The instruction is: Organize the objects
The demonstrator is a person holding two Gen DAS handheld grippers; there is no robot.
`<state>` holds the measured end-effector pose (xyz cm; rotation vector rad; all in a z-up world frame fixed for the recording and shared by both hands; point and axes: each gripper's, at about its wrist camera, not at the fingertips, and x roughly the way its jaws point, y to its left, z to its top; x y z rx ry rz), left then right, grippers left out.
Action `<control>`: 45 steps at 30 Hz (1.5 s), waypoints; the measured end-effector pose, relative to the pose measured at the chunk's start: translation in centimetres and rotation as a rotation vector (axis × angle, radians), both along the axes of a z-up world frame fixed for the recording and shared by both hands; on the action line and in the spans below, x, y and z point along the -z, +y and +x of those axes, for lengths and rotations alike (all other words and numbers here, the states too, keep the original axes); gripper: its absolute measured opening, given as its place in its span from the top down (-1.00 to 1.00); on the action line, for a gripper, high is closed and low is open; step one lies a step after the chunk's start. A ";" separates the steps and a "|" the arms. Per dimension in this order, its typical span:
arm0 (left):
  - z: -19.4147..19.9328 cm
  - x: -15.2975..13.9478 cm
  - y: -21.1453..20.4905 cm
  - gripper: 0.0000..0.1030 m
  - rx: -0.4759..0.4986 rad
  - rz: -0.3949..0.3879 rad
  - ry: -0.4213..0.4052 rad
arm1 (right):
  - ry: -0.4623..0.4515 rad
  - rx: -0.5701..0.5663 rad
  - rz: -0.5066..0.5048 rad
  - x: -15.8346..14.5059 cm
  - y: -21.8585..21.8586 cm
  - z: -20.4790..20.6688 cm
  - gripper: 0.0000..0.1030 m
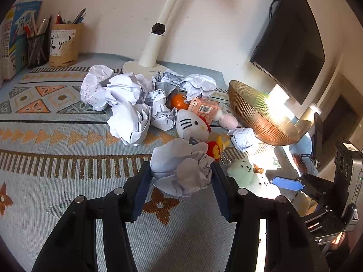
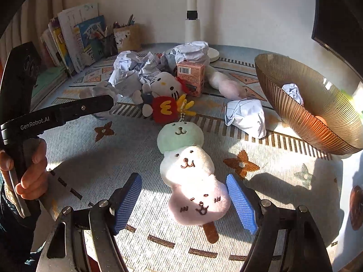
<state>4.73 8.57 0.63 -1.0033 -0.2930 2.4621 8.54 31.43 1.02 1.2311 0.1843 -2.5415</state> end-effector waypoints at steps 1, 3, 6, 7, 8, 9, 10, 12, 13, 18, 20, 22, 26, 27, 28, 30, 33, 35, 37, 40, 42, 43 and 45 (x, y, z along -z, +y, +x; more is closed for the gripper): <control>0.0 0.1 0.1 0.04 0.001 -0.006 0.000 | 0.005 -0.004 0.008 0.2 -0.1 -0.2 -0.44; 0.0 0.1 0.3 0.04 0.000 -0.019 0.001 | 0.030 -0.013 0.025 0.3 -0.3 -0.2 -0.25; 0.1 0.1 0.4 0.04 -0.003 -0.031 0.003 | 0.057 0.001 0.031 0.1 -0.1 0.1 0.10; 0.0 0.1 0.4 0.04 -0.004 -0.032 0.002 | 0.058 0.004 0.002 -0.2 0.2 0.2 0.13; 0.0 0.1 0.4 0.04 -0.006 -0.032 0.002 | 0.066 0.017 -0.027 -0.6 0.6 0.3 0.13; 0.0 0.1 0.4 0.04 -0.007 -0.033 0.001 | 0.081 0.037 -0.050 -1.2 1.1 0.4 0.13; 0.0 0.1 0.4 0.04 -0.010 -0.033 0.000 | 0.098 0.062 -0.063 -1.7 1.6 0.6 0.13; 0.1 0.1 0.4 0.04 -0.013 -0.037 0.001 | 0.151 0.131 -0.089 -3.2 2.7 1.1 0.13; 0.1 0.1 0.5 0.04 -0.015 -0.041 0.001 | 0.180 0.154 -0.130 -4.1 3.6 1.4 0.13; 0.1 0.0 0.8 0.04 -0.016 -0.067 0.004 | 0.205 0.225 -0.297 -6.0 7.0 2.2 0.13; 0.3 -0.2 1.1 0.04 -0.028 -0.083 0.009 | 0.210 0.235 -0.341 -6.4 8.0 2.6 0.13; 0.6 -0.8 2.1 0.04 -0.010 -0.090 0.021 | 0.239 0.278 -0.339 -6.9 8.6 3.2 0.13; 0.7 -4.3 6.2 0.04 0.089 -0.057 0.084 | 0.340 0.368 -0.332 -9.6 10.8 4.2 0.13; 0.6 -5.7 7.6 0.04 0.113 -0.056 0.116 | 0.380 0.391 -0.338 -10.8 11.4 4.4 0.13; 0.3 -7.3 9.1 0.04 0.139 -0.054 0.150 | 0.423 0.416 -0.343 -11.9 12.0 4.7 0.14; -0.6 -10.2 11.8 0.04 0.186 -0.029 0.206 | 0.512 0.487 -0.343 -14.4 13.3 4.9 0.14; -2.8 -13.1 15.8 0.04 0.250 0.018 0.228 | 0.595 0.593 -0.337 -16.8 15.3 4.4 0.14; -4.4 -13.3 18.3 0.04 0.259 0.027 0.214 | 0.591 0.632 -0.352 -17.0 16.4 3.1 0.14; -6.0 -12.4 20.7 0.04 0.264 0.017 0.181 | 0.562 0.652 -0.362 -16.3 17.7 1.3 0.14; -7.9 -10.0 22.6 0.04 0.247 0.015 0.119 | 0.518 0.616 -0.355 -14.4 19.1 -2.1 0.14; -8.4 -8.9 22.8 0.04 0.241 0.029 0.090 | 0.499 0.488 -0.420 -12.9 19.5 -4.0 0.14; -8.4 -8.5 22.8 0.04 0.239 0.026 0.088 | 0.480 0.463 -0.437 -12.2 19.6 -4.5 0.14; -8.0 -8.3 22.6 0.04 0.233 -0.006 0.115 | 0.464 0.452 -0.467 -11.3 19.5 -4.5 0.14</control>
